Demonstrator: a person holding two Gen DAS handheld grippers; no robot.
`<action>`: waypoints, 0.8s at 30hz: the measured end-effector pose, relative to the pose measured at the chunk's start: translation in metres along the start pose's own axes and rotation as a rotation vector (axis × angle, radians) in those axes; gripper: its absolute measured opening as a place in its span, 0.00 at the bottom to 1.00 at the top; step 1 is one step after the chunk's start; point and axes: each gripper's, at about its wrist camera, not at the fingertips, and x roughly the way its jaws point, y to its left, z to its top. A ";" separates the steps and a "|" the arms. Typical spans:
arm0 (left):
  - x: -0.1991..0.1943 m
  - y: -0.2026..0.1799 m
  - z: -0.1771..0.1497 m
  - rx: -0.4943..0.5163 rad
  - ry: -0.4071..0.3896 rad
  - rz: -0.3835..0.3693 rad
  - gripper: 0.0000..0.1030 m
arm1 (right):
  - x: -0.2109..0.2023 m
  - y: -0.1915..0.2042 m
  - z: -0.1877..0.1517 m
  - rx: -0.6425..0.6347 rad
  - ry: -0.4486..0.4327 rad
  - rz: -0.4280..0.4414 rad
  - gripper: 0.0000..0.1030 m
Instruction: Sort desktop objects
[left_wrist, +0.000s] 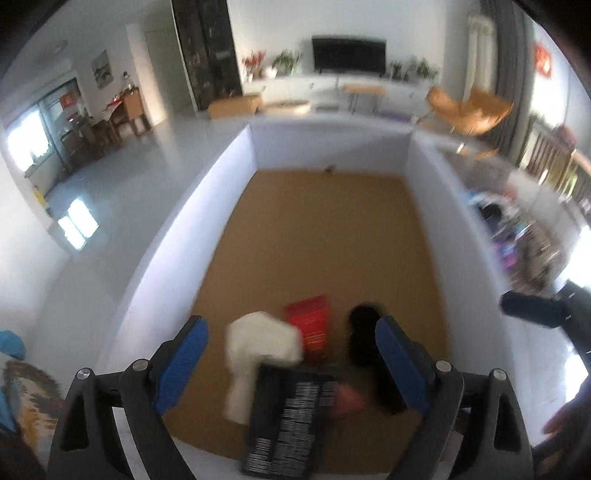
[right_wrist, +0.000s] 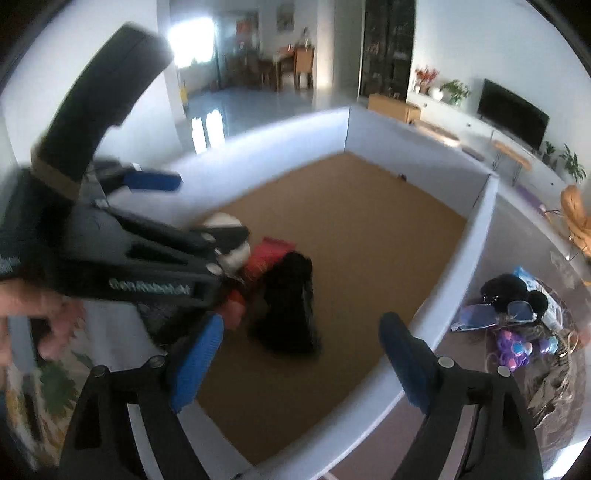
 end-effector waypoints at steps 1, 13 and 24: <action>-0.007 -0.006 0.000 -0.005 -0.020 -0.024 0.90 | -0.010 -0.005 -0.004 0.017 -0.036 -0.014 0.85; -0.090 -0.185 0.002 0.253 -0.188 -0.409 1.00 | -0.086 -0.209 -0.145 0.458 0.012 -0.479 0.99; 0.050 -0.313 -0.048 0.408 0.086 -0.351 1.00 | -0.109 -0.325 -0.243 0.590 0.139 -0.604 1.00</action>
